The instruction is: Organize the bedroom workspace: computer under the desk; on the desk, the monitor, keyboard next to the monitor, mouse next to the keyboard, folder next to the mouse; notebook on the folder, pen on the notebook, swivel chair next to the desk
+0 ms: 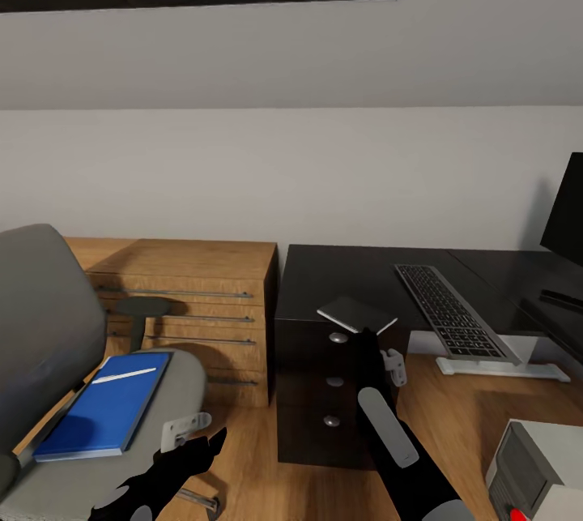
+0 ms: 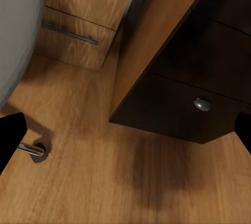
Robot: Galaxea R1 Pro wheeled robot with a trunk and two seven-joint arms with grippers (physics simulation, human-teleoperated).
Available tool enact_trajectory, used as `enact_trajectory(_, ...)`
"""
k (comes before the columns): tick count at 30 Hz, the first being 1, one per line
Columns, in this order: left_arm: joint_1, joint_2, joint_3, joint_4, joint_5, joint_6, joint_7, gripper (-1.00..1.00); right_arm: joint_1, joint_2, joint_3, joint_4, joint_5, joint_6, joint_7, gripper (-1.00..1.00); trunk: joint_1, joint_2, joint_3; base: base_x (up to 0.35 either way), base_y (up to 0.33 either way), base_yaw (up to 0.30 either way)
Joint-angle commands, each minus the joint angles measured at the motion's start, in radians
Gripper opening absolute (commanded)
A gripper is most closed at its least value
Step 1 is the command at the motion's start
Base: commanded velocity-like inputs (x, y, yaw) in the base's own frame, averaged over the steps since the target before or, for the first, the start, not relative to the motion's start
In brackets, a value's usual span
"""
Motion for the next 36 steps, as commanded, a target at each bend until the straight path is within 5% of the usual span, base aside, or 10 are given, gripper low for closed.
enact_trajectory(1,0.000,0.001,-0.002,-0.002,0.011,0.003,0.010,1.00,0.000,0.000,0.003,0.037,-0.031,-0.011,-0.002,-1.00,0.000,0.000,-0.001,0.000,0.000,0.000)
enact_trajectory(36,0.000,0.002,-0.002,-0.002,0.010,0.003,0.007,1.00,0.000,0.000,0.005,0.037,-0.031,-0.011,-0.002,-1.00,-0.004,0.007,0.002,0.021,-0.003,0.000)
